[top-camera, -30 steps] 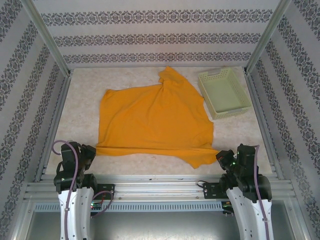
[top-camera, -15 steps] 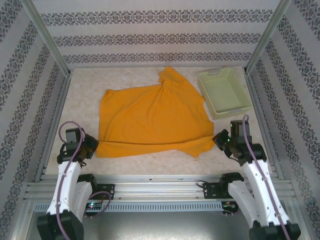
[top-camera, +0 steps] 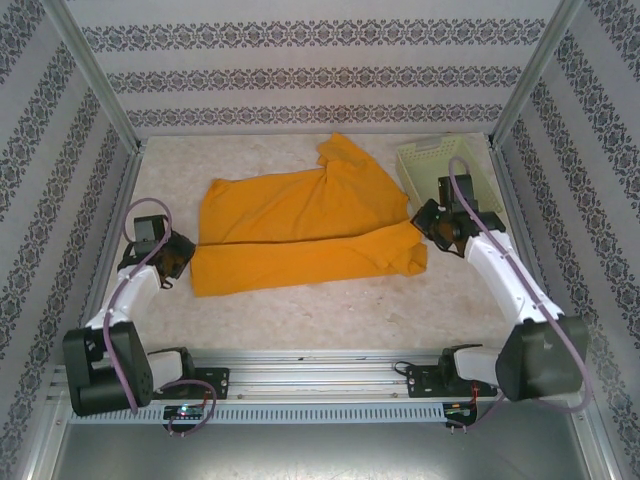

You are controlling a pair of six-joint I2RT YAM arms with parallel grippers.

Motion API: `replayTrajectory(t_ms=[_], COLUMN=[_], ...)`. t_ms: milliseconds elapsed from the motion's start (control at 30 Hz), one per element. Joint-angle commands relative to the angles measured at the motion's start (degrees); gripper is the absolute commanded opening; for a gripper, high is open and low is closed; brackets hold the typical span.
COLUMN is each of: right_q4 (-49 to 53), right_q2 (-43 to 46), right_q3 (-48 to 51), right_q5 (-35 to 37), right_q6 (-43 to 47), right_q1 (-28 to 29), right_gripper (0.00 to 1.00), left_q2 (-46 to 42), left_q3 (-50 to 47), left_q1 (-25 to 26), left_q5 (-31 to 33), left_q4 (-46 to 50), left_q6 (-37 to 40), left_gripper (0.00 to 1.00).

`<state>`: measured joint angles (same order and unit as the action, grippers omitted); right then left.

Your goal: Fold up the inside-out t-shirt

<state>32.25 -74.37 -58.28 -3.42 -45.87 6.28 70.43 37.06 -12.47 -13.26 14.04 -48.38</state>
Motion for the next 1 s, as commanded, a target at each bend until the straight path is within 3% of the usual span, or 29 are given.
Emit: replayTrajectory(t_ms=[0, 200, 267, 367, 467, 567, 667, 800, 967], right_q4=[-2.42, -3.20, -2.75, 0.07, 1.41, 2.44, 0.04, -0.62, -4.24], right_q2=[-4.41, -12.36, -14.19, -14.82, -11.26, -6.40, -1.78, -0.69, -2.92], right_q3=[-3.97, -9.61, -11.68, -14.04, -12.21, -7.02, 0.91, 6.93, 10.96], right_q5=[2.61, 3.24, 3.54, 5.92, 8.75, 8.84, 6.25, 4.66, 2.98], right_q6=[1.93, 3.05, 3.71, 5.00, 7.27, 8.51, 7.99, 6.90, 6.08], right_q1=[1.05, 1.89, 1.89, 2.02, 3.49, 5.88, 8.63, 10.78, 9.08], right_gripper=[0.07, 0.14, 0.23, 0.51, 0.65, 0.66, 0.65, 0.65, 0.65], left_q2=[3.81, 10.72, 12.85, 14.23, 7.72, -1.05, -4.62, -1.66, 4.16], left_q3=[2.62, 6.53, 8.19, 12.20, 11.84, 9.06, 6.28, 3.82, 0.07], left_q1=[0.69, 1.30, 1.40, 1.40, 2.85, 7.74, 15.34, 22.00, 23.12], left_q5=[-0.79, -1.41, -2.21, -3.51, 0.38, 5.07, 5.69, 4.25, 2.04], left_q4=[-3.99, -4.65, -4.34, 0.76, 5.17, 7.71, 7.27, 4.49, -2.42], left_q6=[2.25, 3.48, 4.31, 6.46, 7.55, 8.01, 7.75, 5.76, 4.14], left_gripper=[0.10, 0.20, 0.30, 0.49, 0.60, 0.62, 0.62, 0.59, 0.57])
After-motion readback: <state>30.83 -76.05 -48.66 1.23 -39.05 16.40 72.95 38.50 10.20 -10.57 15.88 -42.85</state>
